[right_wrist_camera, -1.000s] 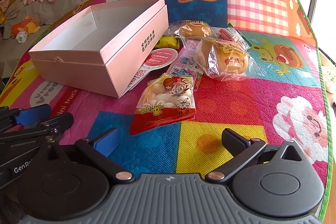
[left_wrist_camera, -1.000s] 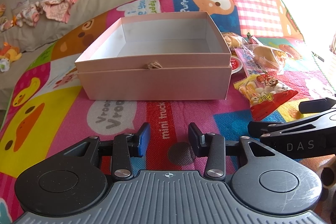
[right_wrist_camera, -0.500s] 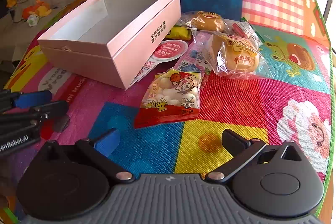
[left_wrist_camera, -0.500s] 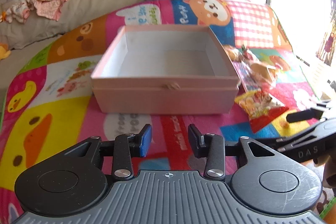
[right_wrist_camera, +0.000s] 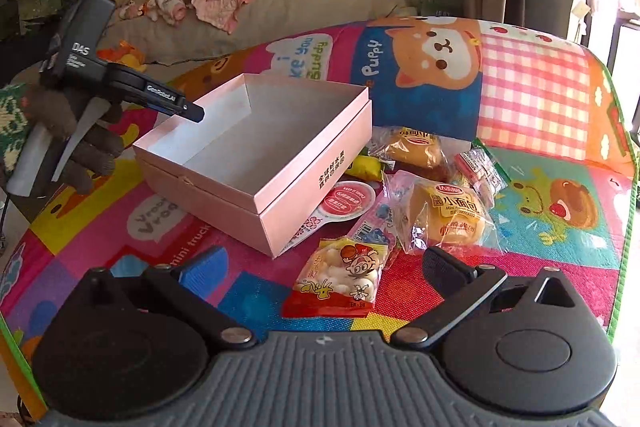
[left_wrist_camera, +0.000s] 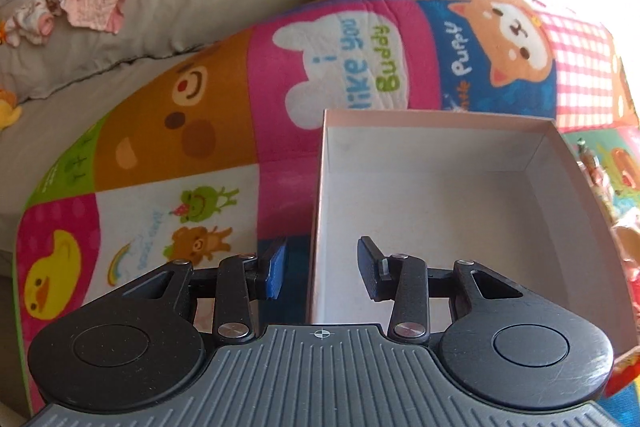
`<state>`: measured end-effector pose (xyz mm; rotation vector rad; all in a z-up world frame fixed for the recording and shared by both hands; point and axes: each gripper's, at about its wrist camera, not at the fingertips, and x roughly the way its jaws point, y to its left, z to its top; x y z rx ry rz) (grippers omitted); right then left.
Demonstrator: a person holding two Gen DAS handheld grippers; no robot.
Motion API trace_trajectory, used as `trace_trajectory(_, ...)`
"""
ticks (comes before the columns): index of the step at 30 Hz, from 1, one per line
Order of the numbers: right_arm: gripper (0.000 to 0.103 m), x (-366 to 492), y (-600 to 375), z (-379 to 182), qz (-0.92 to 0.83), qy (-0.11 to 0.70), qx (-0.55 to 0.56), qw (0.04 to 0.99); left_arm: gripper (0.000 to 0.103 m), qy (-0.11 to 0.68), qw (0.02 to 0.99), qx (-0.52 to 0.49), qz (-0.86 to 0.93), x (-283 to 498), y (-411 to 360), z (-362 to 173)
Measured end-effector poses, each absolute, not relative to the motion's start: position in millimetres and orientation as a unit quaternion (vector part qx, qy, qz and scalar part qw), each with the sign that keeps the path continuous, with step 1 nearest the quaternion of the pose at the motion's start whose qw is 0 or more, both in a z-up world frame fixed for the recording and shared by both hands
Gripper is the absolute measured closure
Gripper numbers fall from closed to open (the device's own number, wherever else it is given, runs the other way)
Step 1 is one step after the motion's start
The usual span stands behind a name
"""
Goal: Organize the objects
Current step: 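Grip the pink box wall with the left tool while the right tool approaches the yellow stick snack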
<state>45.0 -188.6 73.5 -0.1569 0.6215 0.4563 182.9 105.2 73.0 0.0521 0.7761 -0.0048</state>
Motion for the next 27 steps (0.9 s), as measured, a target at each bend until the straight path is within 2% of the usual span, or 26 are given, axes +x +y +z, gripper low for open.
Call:
trace_trajectory(1, 0.0, 45, -190, 73, 0.22, 0.301, -0.081, 0.924, 0.064, 0.386, 0.922, 0.031, 0.0, 189, 105, 68)
trace_trajectory(2, 0.0, 45, -192, 72, 0.217, 0.298, -0.088, 0.926, 0.08, 0.393, 0.919, 0.034, 0.0, 193, 105, 62)
trace_trajectory(4, 0.0, 47, -195, 72, 0.211, 0.29, -0.098, 0.928, 0.09, 0.412, 0.911, 0.031, -0.007, 196, 107, 53)
trace_trajectory(12, 0.001, 87, -192, 80, 0.203, 0.277, -0.087, 0.935, 0.095, 0.414, 0.91, 0.022, 0.03, 144, 143, 54)
trace_trajectory(14, 0.011, 99, -185, 80, 0.209, 0.278, -0.086, 0.933, 0.095, 0.419, 0.907, 0.008, 0.049, 127, 160, 52)
trace_trajectory(19, 0.024, 149, -142, 74, 0.25, 0.303, -0.092, 0.915, 0.095, 0.427, 0.9, -0.03, 0.088, 94, 197, 47)
trace_trajectory(23, 0.024, 200, -98, 64, 0.264, 0.311, -0.142, 0.902, 0.093, 0.426, 0.899, -0.057, 0.091, 84, 203, 47)
trace_trajectory(27, 0.024, 248, -85, 44, 0.251, 0.365, -0.14, 0.886, 0.092, 0.42, 0.899, -0.081, 0.089, 83, 200, 47)
